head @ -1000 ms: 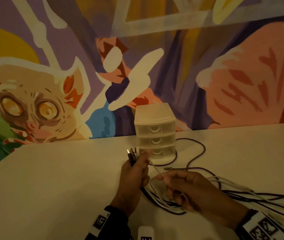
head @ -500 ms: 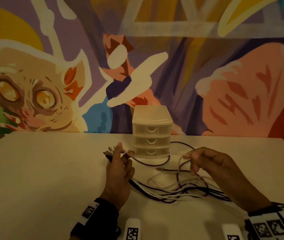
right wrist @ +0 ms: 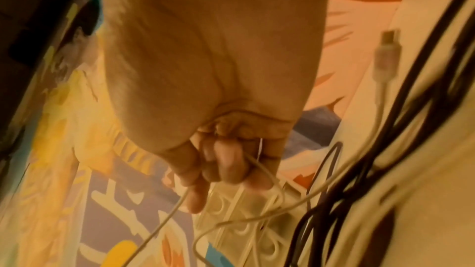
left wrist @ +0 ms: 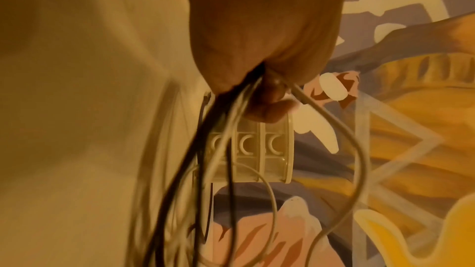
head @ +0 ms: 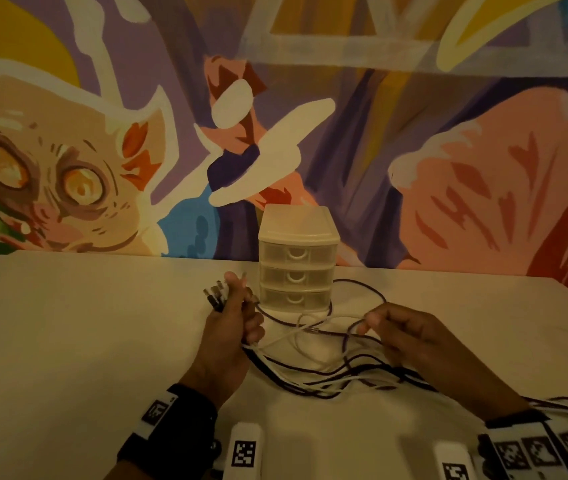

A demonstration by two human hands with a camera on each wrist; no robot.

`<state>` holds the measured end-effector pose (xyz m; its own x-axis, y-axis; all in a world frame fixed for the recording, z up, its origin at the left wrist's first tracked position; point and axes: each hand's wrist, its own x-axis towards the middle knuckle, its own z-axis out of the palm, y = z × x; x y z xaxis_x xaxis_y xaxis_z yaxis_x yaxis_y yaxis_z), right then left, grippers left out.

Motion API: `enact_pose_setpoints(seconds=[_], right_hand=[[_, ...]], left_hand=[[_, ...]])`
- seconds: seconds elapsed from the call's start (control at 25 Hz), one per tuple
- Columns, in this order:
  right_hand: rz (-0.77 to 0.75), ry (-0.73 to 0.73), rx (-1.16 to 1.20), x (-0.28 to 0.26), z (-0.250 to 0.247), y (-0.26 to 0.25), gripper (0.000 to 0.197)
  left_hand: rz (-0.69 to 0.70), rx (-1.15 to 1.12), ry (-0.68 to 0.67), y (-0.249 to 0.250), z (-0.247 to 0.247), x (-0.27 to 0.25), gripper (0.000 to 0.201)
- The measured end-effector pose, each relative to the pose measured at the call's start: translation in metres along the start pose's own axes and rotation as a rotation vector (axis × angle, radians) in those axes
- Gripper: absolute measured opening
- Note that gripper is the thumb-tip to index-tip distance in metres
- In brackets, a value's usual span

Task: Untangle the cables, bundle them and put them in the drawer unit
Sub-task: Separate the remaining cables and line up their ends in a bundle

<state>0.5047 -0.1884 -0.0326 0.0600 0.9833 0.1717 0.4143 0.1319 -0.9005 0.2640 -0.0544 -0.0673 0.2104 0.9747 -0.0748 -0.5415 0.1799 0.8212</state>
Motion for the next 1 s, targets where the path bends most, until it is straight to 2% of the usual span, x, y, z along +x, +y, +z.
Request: enact_pose_setpoints(seconds=[0.12,0.24,0.36,0.48,0.6,0.68,0.76,0.8,0.88,0.92,1.0], right_hand=[[-0.008,-0.017,-0.023,0.001,0.01,0.0,0.027],[0.005,0.057,0.035,0.003,0.022,0.0,0.028],[0.071,0.089,0.127,0.006,0.028,0.005,0.031],[0.094,0.093,0.165,0.007,0.03,0.008,0.033],[0.092,0.09,0.141,0.007,0.026,0.013,0.041],[0.156,-0.009,0.033,0.005,0.025,0.014,0.046],[0.154,-0.057,-0.043,0.006,0.022,0.014,0.039],[0.107,0.005,-0.064,0.007,0.018,0.014,0.035],[0.003,0.278,-0.102,0.01,0.005,0.013,0.029],[-0.026,0.369,-0.097,0.01,-0.002,0.012,0.028],[-0.046,0.319,-0.075,0.008,-0.007,0.01,0.03]], left_hand=[[-0.069,0.296,-0.243,0.004,0.007,-0.015,0.043],[-0.053,0.623,-0.373,0.001,0.016,-0.03,0.06],[-0.07,0.689,-0.438,0.001,0.019,-0.034,0.06],[-0.096,0.675,-0.465,0.003,0.018,-0.034,0.039],[-0.086,0.596,-0.439,0.003,0.016,-0.03,0.033],[-0.044,0.441,-0.326,0.006,0.015,-0.024,0.03],[0.028,0.313,-0.206,0.009,0.013,-0.018,0.031],[0.053,0.28,-0.174,0.01,0.012,-0.016,0.032],[0.071,0.231,-0.149,0.01,0.012,-0.014,0.03],[0.07,0.201,-0.145,0.009,0.012,-0.014,0.029],[0.055,0.134,-0.133,0.007,0.011,-0.013,0.028]])
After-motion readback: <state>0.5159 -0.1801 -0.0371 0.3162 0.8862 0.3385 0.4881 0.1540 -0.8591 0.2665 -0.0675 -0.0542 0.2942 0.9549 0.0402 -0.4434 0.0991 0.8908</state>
